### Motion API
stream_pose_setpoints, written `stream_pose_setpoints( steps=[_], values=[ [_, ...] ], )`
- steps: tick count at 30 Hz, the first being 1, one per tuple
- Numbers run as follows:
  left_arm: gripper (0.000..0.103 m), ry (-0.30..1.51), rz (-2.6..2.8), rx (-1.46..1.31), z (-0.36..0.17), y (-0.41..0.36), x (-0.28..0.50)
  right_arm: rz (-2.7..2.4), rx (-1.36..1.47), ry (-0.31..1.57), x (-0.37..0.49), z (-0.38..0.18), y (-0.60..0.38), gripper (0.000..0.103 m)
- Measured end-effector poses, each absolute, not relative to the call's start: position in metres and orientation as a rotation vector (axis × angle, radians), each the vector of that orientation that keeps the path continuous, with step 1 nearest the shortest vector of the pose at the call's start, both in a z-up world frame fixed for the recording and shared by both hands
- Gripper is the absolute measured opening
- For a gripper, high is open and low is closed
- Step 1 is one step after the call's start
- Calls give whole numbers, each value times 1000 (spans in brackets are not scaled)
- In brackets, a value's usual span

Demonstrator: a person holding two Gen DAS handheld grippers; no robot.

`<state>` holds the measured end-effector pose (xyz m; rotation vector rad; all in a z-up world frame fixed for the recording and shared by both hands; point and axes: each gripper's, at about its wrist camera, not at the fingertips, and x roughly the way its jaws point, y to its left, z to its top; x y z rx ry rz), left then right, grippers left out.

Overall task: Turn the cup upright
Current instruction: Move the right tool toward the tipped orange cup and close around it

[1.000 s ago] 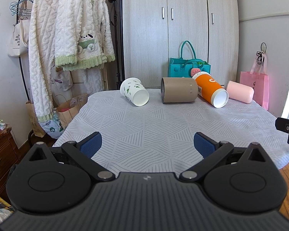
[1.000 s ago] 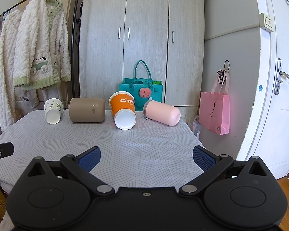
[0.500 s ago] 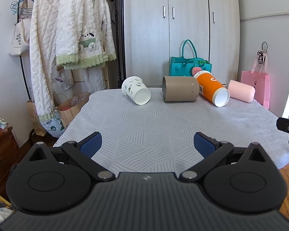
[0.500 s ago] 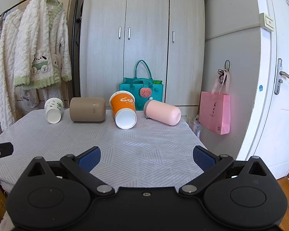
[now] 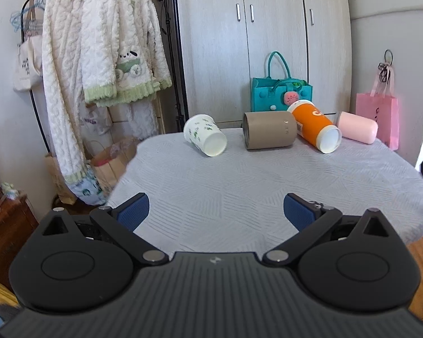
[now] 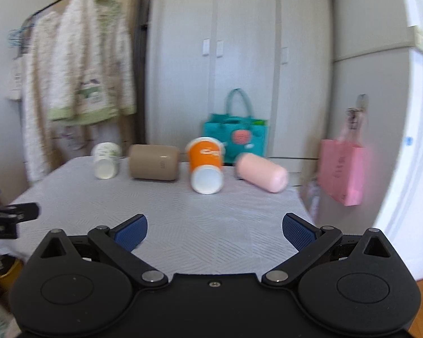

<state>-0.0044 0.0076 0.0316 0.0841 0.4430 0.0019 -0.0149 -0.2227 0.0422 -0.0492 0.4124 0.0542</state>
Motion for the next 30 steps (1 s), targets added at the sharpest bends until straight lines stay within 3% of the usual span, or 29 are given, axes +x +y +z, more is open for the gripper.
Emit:
stream_pose_setpoints(
  steps=[18, 30],
  values=[
    [103, 523, -133, 166, 87, -16, 81, 369, -3, 623, 65, 101, -242, 103],
    [103, 616, -185, 86, 62, -37, 156, 390, -155, 650, 146, 78, -229, 103]
  ],
)
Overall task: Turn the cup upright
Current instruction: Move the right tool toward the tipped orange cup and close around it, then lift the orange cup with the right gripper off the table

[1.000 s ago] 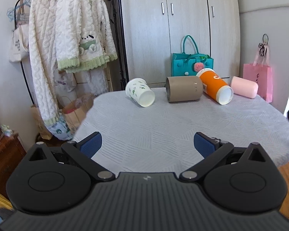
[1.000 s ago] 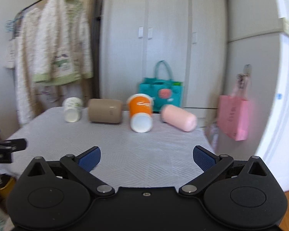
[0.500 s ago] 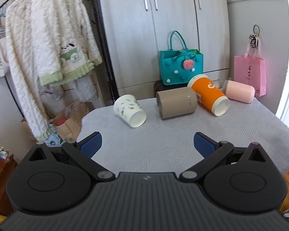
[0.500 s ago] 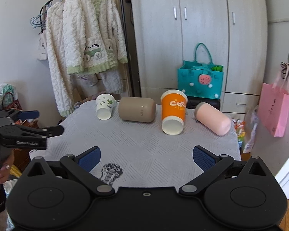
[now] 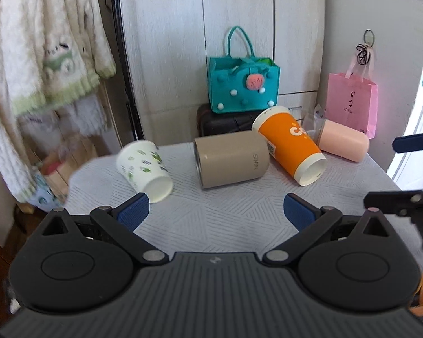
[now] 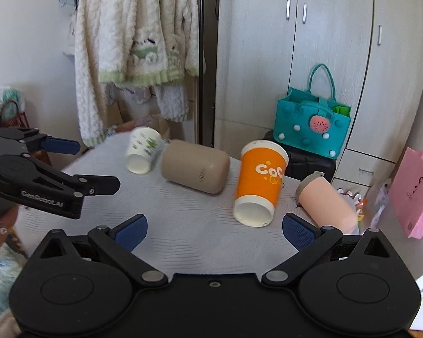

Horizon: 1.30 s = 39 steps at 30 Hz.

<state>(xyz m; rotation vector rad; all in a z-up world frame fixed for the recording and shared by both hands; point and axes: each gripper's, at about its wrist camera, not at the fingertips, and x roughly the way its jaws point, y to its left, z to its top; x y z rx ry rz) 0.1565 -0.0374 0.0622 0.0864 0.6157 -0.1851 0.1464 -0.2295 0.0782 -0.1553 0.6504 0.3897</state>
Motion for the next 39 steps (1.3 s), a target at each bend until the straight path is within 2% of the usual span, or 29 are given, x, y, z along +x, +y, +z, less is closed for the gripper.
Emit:
stream_pose_setpoints(
  steps=[18, 21, 24, 28, 39],
  values=[
    [103, 657, -170, -60, 28, -11, 216, 337, -184, 802, 287, 28, -230, 102],
    [103, 662, -168, -58, 26, -9, 217, 327, -174, 839, 307, 19, -230, 92],
    [103, 669, -173, -55, 23, -8, 219, 321, -156, 875, 316, 11, -230, 77],
    [103, 673, -178, -50, 21, -7, 217, 320, -243, 839, 302, 10, -219, 77],
    [103, 668, -185, -67, 21, -6, 207, 277, -224, 788, 270, 29, -225, 75]
  ],
)
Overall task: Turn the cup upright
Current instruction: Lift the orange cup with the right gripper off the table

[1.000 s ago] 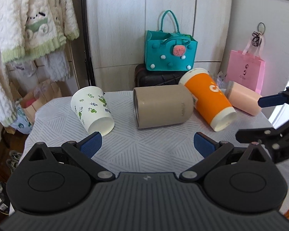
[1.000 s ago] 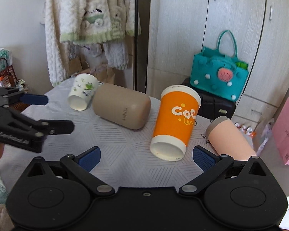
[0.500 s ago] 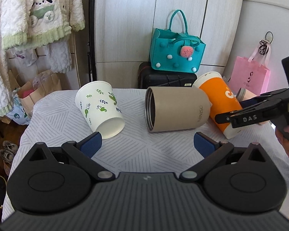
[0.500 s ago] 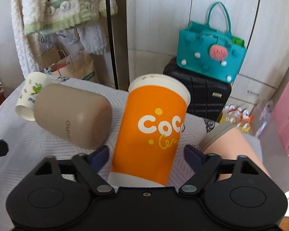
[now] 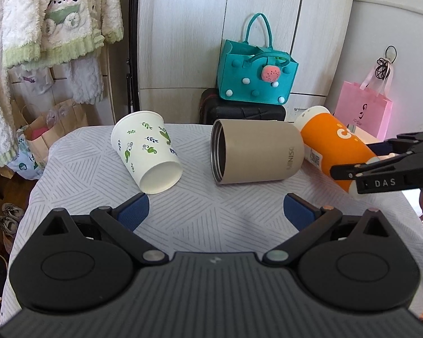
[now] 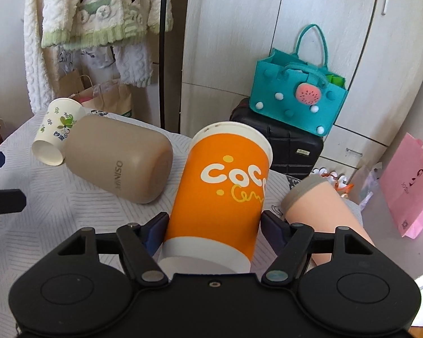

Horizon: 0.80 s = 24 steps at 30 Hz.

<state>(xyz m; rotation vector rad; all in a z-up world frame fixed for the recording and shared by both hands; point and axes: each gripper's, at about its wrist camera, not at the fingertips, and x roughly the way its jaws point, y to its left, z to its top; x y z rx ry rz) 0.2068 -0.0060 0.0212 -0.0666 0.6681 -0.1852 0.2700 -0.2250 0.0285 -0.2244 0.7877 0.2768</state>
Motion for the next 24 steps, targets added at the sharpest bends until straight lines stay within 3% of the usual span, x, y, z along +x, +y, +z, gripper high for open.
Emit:
stream_pose_setpoints(
  steps=[24],
  values=[
    [103, 609, -256, -56, 39, 1, 148, 131, 50, 577, 129, 29, -240, 73]
  ],
)
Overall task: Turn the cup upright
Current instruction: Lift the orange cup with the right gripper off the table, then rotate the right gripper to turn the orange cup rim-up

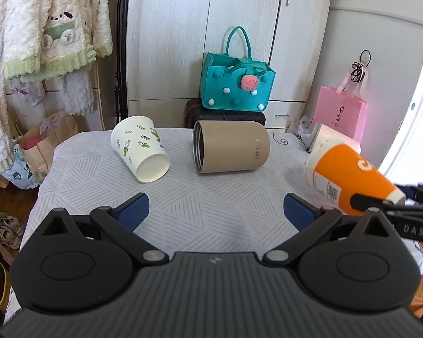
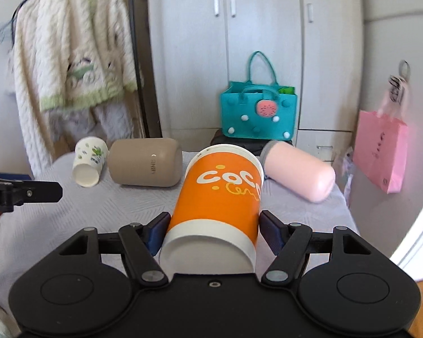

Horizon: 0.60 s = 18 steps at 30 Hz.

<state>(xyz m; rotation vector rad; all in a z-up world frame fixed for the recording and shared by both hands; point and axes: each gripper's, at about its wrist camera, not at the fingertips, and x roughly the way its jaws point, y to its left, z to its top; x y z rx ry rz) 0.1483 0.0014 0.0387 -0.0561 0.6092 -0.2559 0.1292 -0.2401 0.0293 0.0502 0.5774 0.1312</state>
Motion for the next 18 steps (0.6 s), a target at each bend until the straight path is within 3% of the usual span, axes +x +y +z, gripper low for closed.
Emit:
stream_pose_setpoints(
  steps=[18],
  values=[
    [103, 658, -221, -104, 39, 59, 118, 323, -24, 589, 118, 11, -142, 74]
  ],
)
